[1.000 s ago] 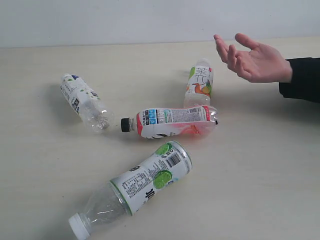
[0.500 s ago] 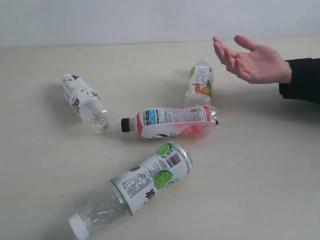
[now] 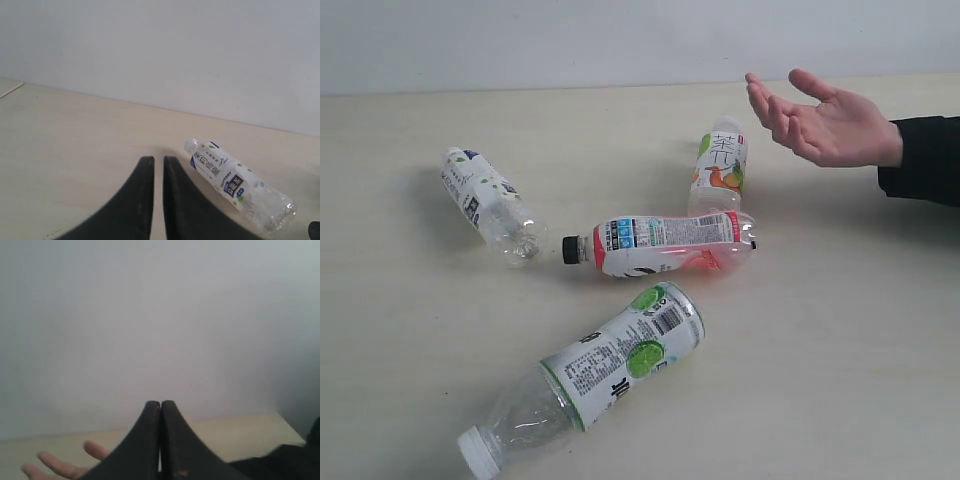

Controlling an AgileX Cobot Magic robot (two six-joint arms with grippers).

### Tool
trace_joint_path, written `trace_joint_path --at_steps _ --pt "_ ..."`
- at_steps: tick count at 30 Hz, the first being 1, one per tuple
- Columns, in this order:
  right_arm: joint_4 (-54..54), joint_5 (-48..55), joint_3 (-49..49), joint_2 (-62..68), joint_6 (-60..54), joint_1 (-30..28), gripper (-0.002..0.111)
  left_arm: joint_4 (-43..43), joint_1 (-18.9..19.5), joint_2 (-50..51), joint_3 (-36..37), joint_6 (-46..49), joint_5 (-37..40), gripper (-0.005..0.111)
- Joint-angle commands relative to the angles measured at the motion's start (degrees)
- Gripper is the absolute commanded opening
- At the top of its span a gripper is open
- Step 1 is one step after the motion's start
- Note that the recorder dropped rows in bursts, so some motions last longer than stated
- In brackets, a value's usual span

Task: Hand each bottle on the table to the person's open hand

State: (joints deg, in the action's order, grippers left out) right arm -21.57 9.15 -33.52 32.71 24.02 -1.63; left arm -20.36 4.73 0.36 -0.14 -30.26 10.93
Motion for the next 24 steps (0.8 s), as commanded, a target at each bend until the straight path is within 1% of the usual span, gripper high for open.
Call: trace_joint_path --at_steps 1,5,7,12,15,16,19,20,22,24 --pt "-1.0 9.8 -7.2 8.7 -9.5 -0.3 0.000 0.1 -0.4 -0.4 0.1 0.0 -0.1 0.010" --pt "1.2 20.5 -12.5 16.5 -27.6 -0.1 0.000 0.1 -0.4 -0.4 0.1 0.0 -0.1 0.010" --pt "2.2 25.9 -15.0 20.5 -35.1 1.8 0.000 0.1 -0.4 -0.4 0.1 0.0 -0.1 0.010" --pt "7.8 42.8 -17.4 29.2 -56.2 10.1 0.000 0.1 -0.4 -0.4 0.1 0.0 -0.1 0.010" --pt "11.6 48.4 -17.4 33.3 -65.1 16.8 0.000 0.1 -0.4 -0.4 0.1 0.0 -0.1 0.010" --pt "12.5 48.4 -17.4 34.3 -65.6 19.6 0.002 0.1 -0.4 -0.4 0.1 0.0 -0.1 0.010" --pt "15.2 46.2 -17.4 35.7 -65.6 27.3 0.012 0.1 -0.4 -0.4 0.1 0.0 -0.1 0.010" --pt "16.7 45.4 -17.4 36.2 -65.8 30.2 0.019 0.1 -0.4 -0.4 0.1 0.0 -0.1 0.010" --pt "19.0 43.9 -17.4 37.0 -67.1 33.3 0.030 0.1 -0.4 -0.4 0.1 0.0 -0.1 0.010" --pt "21.9 42.4 -17.4 38.3 -69.2 36.3 0.046 0.1 -0.4 -0.4 0.1 0.0 -0.1 0.010"
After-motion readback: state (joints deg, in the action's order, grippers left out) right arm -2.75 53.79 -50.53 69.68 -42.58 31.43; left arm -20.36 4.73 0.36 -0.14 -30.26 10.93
